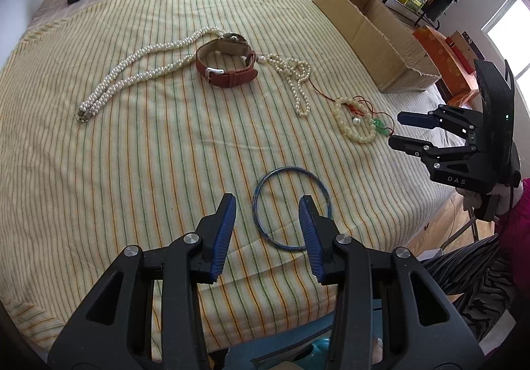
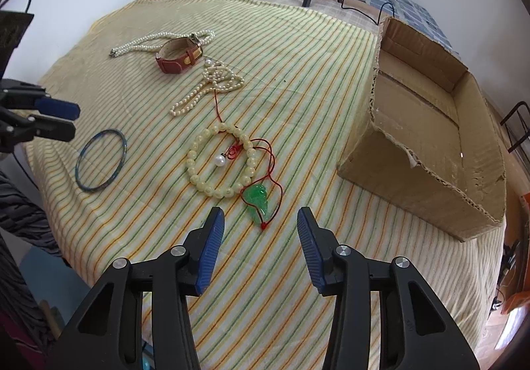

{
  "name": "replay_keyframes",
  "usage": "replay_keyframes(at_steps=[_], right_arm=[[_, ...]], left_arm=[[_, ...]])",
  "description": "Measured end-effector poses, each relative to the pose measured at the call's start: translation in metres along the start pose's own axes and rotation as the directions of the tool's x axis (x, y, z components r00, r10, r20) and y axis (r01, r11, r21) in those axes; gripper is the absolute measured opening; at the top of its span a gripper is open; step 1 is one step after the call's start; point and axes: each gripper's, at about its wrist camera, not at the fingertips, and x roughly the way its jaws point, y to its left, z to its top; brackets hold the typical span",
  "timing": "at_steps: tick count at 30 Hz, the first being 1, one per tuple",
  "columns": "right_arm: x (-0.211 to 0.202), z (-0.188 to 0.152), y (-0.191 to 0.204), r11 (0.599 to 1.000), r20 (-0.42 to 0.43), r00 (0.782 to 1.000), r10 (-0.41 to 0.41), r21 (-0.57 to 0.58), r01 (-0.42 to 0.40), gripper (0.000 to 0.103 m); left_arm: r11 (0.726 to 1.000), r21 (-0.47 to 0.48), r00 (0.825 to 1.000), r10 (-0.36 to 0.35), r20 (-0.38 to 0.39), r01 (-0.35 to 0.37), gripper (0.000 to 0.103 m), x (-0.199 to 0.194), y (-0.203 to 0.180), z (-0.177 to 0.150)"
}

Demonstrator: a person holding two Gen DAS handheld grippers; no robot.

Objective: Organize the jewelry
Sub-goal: 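Close the left gripper on the blue ring while the right gripper grasps the green jade pendant, then carry the blue ring and jade pendant into the cardboard box and open both grippers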

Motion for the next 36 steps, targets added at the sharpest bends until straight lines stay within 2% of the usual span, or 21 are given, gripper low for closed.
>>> replay_keyframes(at_steps=[2, 15, 22, 28, 31, 36], right_arm=[[0.005, 0.001, 0.001, 1.000, -0.009, 1.000, 0.001, -0.007, -0.001, 0.041], [0.019, 0.005, 0.000, 1.000, -0.032, 0.999, 0.003, -0.020, -0.004, 0.036], [0.021, 0.007, 0.003, 0.999, -0.038, 0.999, -0.010, -0.034, 0.008, 0.031], [0.021, 0.007, 0.004, 0.999, -0.040, 0.999, -0.013, -0.035, 0.012, 0.020], [0.021, 0.006, 0.004, 0.999, -0.040, 0.999, -0.014, -0.034, 0.012, 0.013], [0.018, 0.004, 0.005, 0.999, -0.036, 0.999, -0.018, -0.031, 0.017, 0.012]], left_arm=[[1.000, -0.005, 1.000, 0.001, -0.018, -0.001, 0.033, 0.005, 0.003, -0.001], [1.000, -0.010, 0.997, 0.000, -0.082, -0.001, 0.033, 0.025, 0.008, -0.003], [1.000, -0.001, 0.996, 0.017, -0.088, -0.017, 0.028, 0.033, 0.008, 0.000], [0.999, 0.001, 0.996, 0.040, -0.081, -0.040, 0.007, 0.038, 0.005, 0.003], [0.999, -0.006, 0.996, 0.044, -0.076, -0.045, 0.003, 0.036, 0.006, 0.003], [0.999, -0.003, 0.997, 0.049, -0.054, -0.049, 0.002, 0.032, 0.004, 0.002]])
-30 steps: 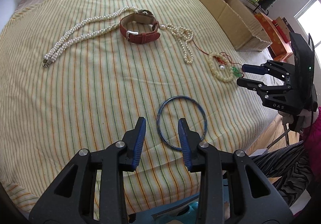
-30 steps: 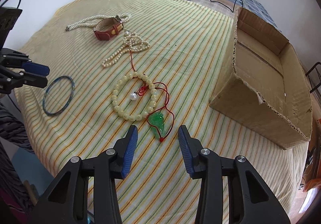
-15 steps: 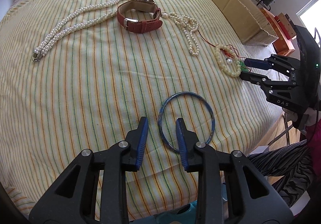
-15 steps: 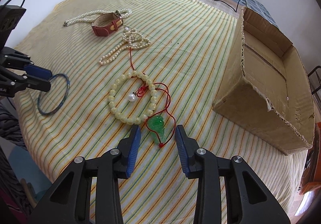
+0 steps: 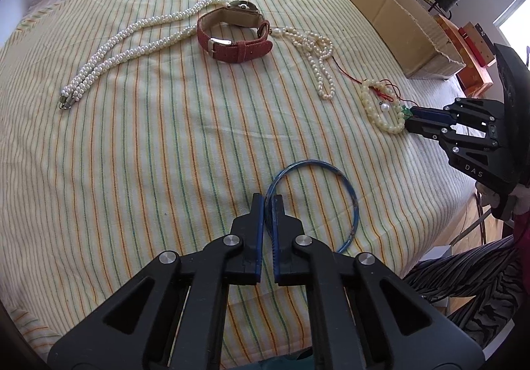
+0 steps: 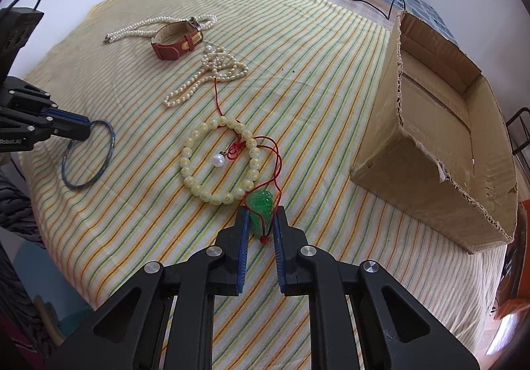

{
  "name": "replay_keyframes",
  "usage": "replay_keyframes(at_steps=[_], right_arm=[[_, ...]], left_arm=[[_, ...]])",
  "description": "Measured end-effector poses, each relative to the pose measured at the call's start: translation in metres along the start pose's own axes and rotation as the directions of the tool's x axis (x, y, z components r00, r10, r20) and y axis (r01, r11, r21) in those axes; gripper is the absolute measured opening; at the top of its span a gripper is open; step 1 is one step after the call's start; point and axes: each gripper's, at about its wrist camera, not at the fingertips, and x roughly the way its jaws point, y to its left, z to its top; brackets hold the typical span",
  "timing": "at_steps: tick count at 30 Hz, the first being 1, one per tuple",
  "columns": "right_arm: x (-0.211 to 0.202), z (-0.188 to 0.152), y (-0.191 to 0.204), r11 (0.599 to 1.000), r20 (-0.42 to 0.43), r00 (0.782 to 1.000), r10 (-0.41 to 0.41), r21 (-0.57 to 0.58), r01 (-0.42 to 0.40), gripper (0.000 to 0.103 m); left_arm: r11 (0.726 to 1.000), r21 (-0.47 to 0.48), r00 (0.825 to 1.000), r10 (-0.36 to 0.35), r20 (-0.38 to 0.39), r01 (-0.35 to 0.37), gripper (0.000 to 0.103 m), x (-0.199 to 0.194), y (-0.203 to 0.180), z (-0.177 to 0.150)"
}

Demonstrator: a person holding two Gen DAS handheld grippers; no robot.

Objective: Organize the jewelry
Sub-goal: 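Carry the blue ring and jade pendant into the cardboard box and open both grippers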

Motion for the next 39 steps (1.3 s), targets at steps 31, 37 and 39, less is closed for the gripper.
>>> replay_keyframes(at_steps=[31, 37, 39], right_arm=[[-0.099, 0.019, -0.019, 0.997, 0.243, 0.968, -0.064, 0.046, 0.055, 0.012], [-0.117, 0.024, -0.035, 0.995, 0.285, 0.956, -0.066, 0.090, 0.041, 0.012], [-0.122, 0.027, -0.039, 0.994, 0.299, 0.951, -0.074, 0.103, 0.045, 0.012]], left_arm=[[0.994, 0.090, 0.956, -0.085, 0.279, 0.062, 0.001, -0.085, -0.053, 0.045], [0.990, 0.104, 0.940, -0.121, 0.318, 0.092, 0.001, -0.097, -0.069, 0.061], [0.988, 0.112, 0.935, -0.136, 0.329, 0.104, 0.001, -0.101, -0.075, 0.067]])
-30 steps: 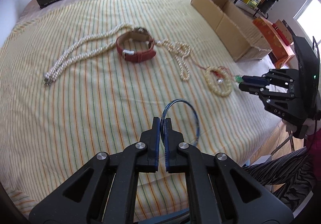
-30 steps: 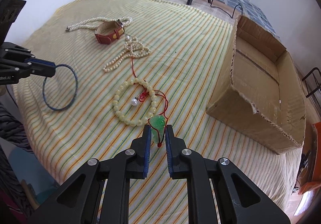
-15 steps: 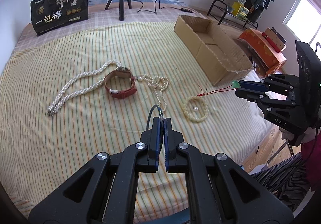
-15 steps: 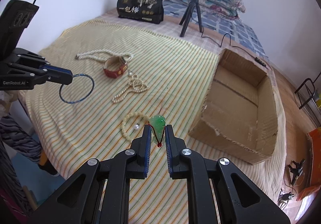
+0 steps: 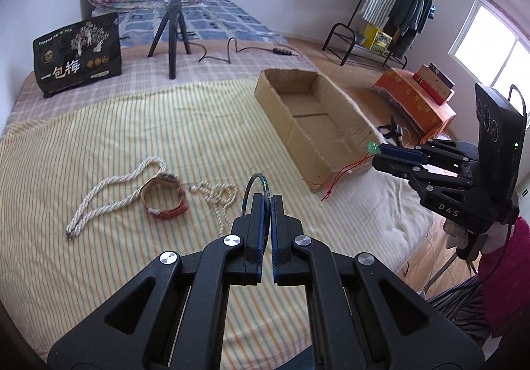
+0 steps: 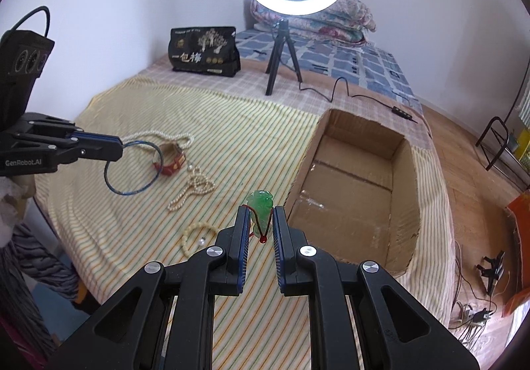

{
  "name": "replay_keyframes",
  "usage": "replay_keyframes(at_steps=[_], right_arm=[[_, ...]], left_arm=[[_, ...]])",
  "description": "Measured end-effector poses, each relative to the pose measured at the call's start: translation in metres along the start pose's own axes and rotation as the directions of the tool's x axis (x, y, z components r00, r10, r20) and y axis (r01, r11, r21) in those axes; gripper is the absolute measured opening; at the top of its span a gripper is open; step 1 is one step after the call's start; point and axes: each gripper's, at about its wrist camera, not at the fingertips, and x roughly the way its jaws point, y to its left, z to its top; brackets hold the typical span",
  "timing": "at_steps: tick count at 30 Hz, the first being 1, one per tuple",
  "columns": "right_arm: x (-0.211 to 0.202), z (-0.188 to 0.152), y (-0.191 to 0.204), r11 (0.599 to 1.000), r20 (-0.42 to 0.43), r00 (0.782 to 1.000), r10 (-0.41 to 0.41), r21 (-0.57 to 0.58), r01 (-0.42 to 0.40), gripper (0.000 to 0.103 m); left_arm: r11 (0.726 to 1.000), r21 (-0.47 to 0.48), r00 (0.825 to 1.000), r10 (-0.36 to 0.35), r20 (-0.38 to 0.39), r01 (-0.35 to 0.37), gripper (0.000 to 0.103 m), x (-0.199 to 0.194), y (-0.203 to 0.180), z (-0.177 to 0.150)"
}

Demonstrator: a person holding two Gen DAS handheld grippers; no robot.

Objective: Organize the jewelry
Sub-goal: 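Carry the blue ring and jade pendant into the cardboard box and open both grippers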

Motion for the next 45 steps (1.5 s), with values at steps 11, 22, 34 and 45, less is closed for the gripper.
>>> replay_keyframes(at_steps=[11, 22, 34, 45], right_arm=[[-0.018, 0.019, -0.046, 0.991, 0.065, 0.994, -0.091, 0.103, 0.084, 0.012], [-0.002, 0.010, -0.085, 0.978, 0.012, 0.988, -0.153, 0.145, 0.150, 0.012], [0.019, -0.010, -0.111, 0.970, -0.072, 0.989, -0.127, 0.198, 0.139, 0.012], [0.029, -0.013, -0.111, 0.973, -0.102, 0.989, -0.106, 0.196, 0.125, 0.012]], left_arm=[[0.997, -0.001, 0.994, -0.080, 0.073, 0.080, 0.001, 0.006, -0.032, 0.047], [0.993, 0.031, 0.988, -0.120, 0.093, 0.118, 0.001, 0.050, -0.071, 0.085], [0.991, 0.009, 0.990, -0.136, 0.031, 0.136, 0.001, 0.124, -0.083, 0.110], [0.994, -0.032, 0.995, -0.102, -0.011, 0.102, 0.001, 0.161, -0.073, 0.114]])
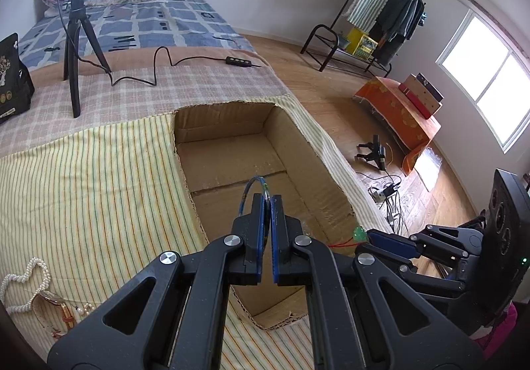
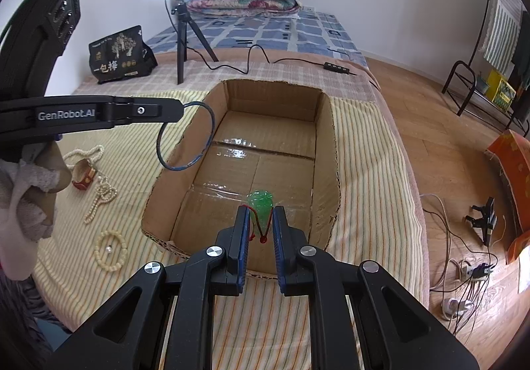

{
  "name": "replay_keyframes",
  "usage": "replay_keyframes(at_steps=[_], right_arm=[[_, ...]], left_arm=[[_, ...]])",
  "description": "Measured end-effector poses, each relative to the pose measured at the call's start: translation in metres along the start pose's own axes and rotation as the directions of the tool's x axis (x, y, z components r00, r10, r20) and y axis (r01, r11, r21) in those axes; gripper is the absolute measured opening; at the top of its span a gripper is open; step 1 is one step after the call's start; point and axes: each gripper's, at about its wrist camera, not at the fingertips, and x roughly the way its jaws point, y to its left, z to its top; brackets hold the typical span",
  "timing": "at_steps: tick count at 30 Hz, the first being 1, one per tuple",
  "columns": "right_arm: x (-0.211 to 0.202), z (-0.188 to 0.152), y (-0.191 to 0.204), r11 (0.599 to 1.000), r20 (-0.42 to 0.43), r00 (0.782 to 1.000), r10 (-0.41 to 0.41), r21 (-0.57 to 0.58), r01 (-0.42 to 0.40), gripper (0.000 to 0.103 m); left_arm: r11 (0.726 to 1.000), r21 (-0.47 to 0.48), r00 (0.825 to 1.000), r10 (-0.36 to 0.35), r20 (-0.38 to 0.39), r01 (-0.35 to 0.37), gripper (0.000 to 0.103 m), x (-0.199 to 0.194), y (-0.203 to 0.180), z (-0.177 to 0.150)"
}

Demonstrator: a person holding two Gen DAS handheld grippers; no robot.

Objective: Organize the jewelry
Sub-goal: 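Carry the blue ring and jade pendant into the cardboard box and open both grippers, then move both open grippers back over the remaining jewelry on the bed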

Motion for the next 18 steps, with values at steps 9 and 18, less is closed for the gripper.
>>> replay_keyframes(at_steps=[9, 18], right_arm=[[0.003, -0.001, 0.006, 0.999, -0.002, 1.000, -0.022, -0.038, 0.022, 0.037], [-0.004, 0.001, 0.010, 0.998, 0.029, 0.999, -0.040, -0.043, 0.041, 0.045]], left_arm=[[0.999, 0.021, 0.999, 0.044, 0.012, -0.044, 0.001, -0.004, 0.000, 0.001], [0.997, 0.030, 0.997, 0.074, 0.038, -0.075, 0.001, -0.024, 0.009, 0.001]])
